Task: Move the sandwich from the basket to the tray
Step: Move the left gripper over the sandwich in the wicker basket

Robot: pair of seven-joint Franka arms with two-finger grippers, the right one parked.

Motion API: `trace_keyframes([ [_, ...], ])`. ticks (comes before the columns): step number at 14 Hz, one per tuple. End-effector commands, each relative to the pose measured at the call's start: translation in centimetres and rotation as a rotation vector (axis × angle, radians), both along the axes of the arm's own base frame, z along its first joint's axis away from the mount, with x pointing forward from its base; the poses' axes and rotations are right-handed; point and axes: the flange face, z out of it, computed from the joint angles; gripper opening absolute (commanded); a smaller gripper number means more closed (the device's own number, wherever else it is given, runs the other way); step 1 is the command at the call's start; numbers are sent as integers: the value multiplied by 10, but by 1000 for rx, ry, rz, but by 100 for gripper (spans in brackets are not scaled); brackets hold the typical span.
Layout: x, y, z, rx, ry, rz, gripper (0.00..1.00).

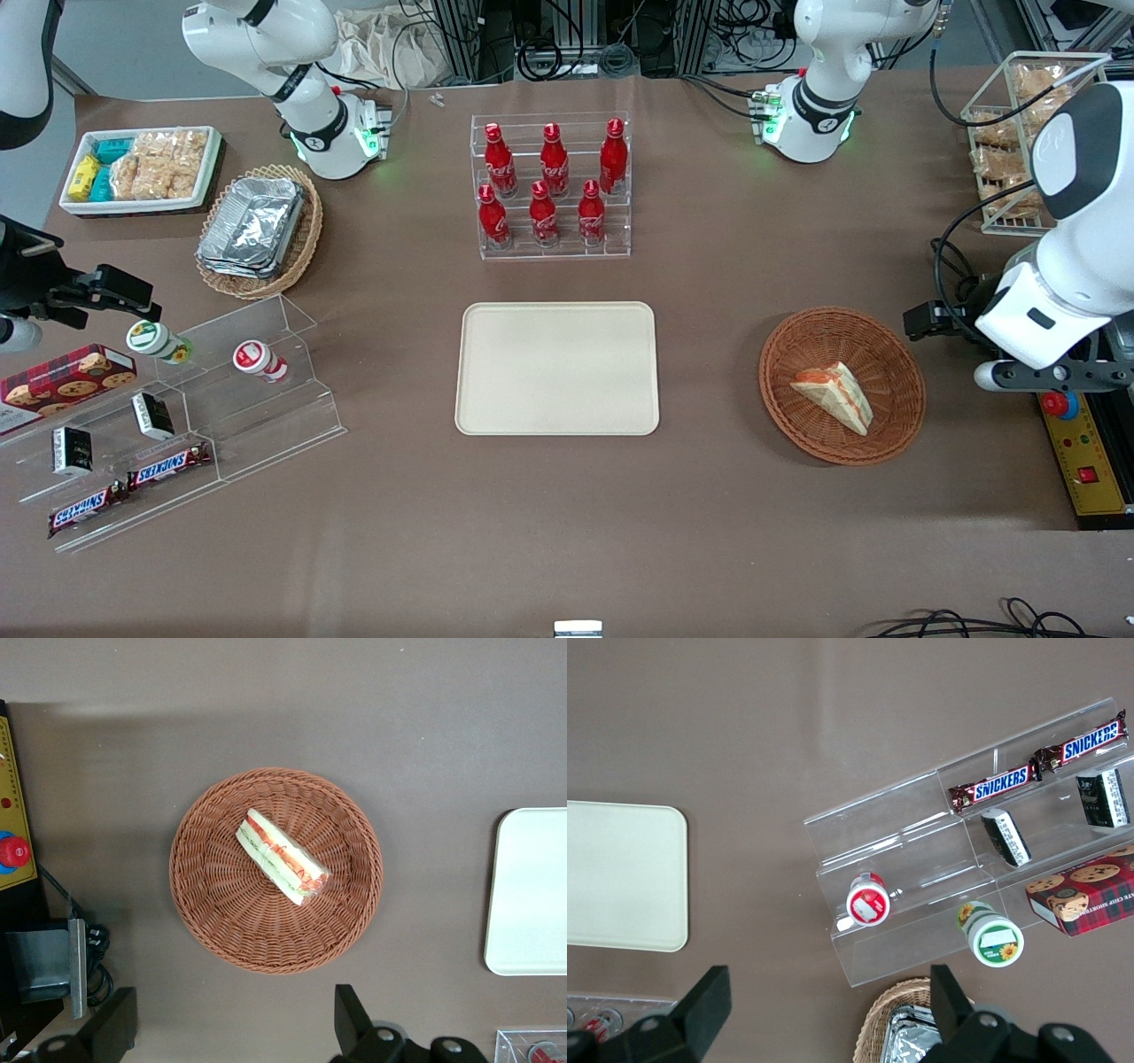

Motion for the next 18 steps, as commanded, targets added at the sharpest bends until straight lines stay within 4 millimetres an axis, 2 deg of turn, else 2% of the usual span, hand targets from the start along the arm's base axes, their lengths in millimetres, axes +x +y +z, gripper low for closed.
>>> trace_keyframes([
  [1, 1, 0, 1, 23, -4, 18, 100],
  [4, 2, 14, -3, 23, 6, 128, 100],
  [6, 4, 11, -19, 34, 30, 269, 100],
  [8, 3, 12, -45, 52, 53, 400, 100],
  [10, 10, 13, -87, 64, 37, 589, 100],
  [12, 5, 8, -125, 44, -18, 746, 100],
  [14, 9, 6, -148, 18, -58, 903, 100],
  [16, 13, 6, -173, 12, -44, 947, 100],
  [18, 5, 4, -198, 2, -49, 979, 100],
])
